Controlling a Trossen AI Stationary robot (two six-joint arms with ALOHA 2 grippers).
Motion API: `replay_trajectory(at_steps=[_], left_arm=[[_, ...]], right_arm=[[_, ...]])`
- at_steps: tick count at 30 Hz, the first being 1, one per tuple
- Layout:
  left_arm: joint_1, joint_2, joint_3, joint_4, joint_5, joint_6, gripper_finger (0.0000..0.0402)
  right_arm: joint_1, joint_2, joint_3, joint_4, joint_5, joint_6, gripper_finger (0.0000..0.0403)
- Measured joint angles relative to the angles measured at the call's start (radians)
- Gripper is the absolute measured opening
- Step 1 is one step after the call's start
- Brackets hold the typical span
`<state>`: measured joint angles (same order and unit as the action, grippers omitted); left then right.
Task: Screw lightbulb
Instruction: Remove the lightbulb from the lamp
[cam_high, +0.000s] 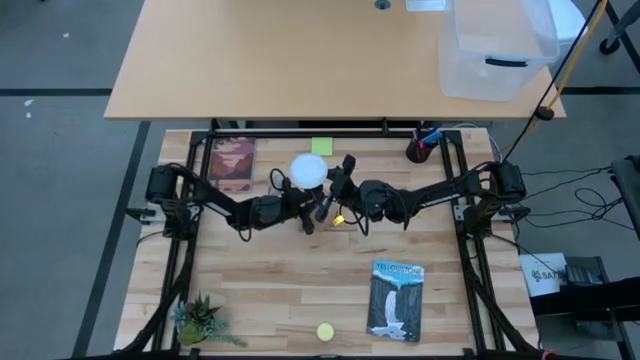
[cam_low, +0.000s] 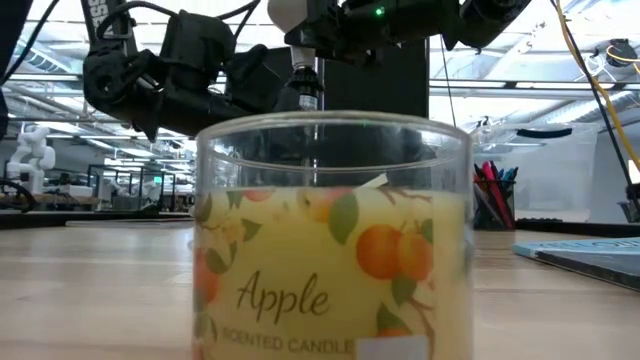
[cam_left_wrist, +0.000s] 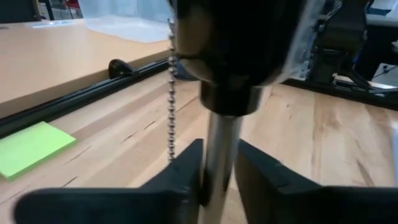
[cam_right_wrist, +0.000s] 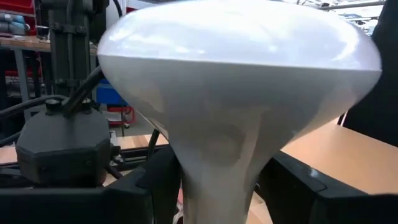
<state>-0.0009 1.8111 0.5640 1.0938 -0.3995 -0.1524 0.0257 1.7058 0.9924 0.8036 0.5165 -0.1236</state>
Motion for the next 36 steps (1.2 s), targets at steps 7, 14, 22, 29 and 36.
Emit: replay_trajectory(at_steps=[7,14,22,29,36], left_arm=[[0.039,0.000,0.001,-0.009,0.076,0.008,0.0034],[0.053,-0.003,0.004,-0.058,0.123,0.008,0.0034],[0.058,-0.004,0.005,-0.116,0.181,0.016,0.0034],[0.058,-0.003,0.003,-0.124,0.217,0.028,0.0034],[0.056,-0.006,0.002,-0.127,0.216,0.009,0.0034]], right_arm=[[-0.014,-0.001,0.002,-0.024,0.000,-0.009,0.0180],[-0.023,-0.024,0.002,-0.091,-0.021,-0.045,0.0179],[-0.061,-0.071,0.003,-0.203,-0.163,-0.087,0.0179],[-0.125,-0.091,0.002,-0.262,-0.348,-0.111,0.0178],[-0.156,-0.096,0.002,-0.273,-0.398,-0.119,0.0200]])
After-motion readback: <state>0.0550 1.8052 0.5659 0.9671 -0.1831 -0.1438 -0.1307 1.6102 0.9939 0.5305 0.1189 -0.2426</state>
